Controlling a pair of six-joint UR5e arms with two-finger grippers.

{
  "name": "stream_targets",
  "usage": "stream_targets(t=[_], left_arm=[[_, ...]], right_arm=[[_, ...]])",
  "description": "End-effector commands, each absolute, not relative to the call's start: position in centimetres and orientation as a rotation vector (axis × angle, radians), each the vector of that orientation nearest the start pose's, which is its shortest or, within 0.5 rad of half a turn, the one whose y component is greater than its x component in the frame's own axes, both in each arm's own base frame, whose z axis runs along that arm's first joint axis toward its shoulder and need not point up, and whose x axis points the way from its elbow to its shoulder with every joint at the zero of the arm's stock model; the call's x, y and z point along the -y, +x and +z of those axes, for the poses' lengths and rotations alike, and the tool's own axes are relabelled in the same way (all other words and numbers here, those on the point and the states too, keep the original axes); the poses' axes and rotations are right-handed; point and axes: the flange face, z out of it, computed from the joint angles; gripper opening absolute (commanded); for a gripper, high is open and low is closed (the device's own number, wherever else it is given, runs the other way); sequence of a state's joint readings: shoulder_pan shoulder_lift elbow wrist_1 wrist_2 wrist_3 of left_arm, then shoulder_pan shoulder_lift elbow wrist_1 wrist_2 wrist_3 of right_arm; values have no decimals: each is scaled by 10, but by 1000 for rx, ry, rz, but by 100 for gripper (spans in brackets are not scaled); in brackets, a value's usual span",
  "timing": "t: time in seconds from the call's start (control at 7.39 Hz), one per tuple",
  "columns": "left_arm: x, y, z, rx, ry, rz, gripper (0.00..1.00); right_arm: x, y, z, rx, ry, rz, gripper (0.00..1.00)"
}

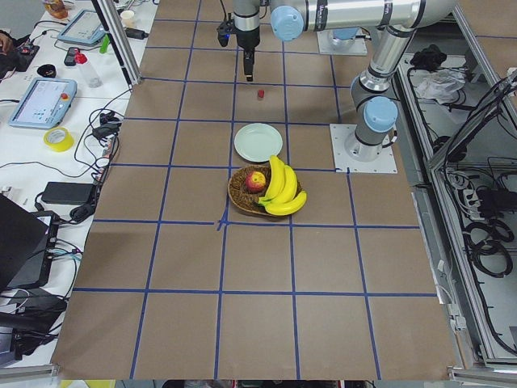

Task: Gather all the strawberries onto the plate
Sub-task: 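Move the right gripper out to the far strawberries and grasp one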

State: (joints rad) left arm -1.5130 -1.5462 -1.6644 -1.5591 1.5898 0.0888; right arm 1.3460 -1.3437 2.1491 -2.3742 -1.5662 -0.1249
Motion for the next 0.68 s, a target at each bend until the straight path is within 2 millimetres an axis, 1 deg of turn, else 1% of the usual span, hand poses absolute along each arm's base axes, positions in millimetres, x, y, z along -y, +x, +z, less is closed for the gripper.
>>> stream_targets(t=[0.0,0.14,0.27,0.41,0.54], left_arm=[[481,-104,454,-3126,51,98,100],[482,-104,455,-3126,51,88,100],[481,-103,455,-3120,51,94,100],[481,-103,457,-3119,51,84,100],[481,-105,456,-3119,56,89,100]], right_arm=[[499,93,225,-3132,312,31,0],[502,185,250,-3151,280,-68,0],[502,253,255,-3121,395,-106,0],[493,297,247,-3104,434,-92,0],[479,331,229,-3090,408,-59,0]])
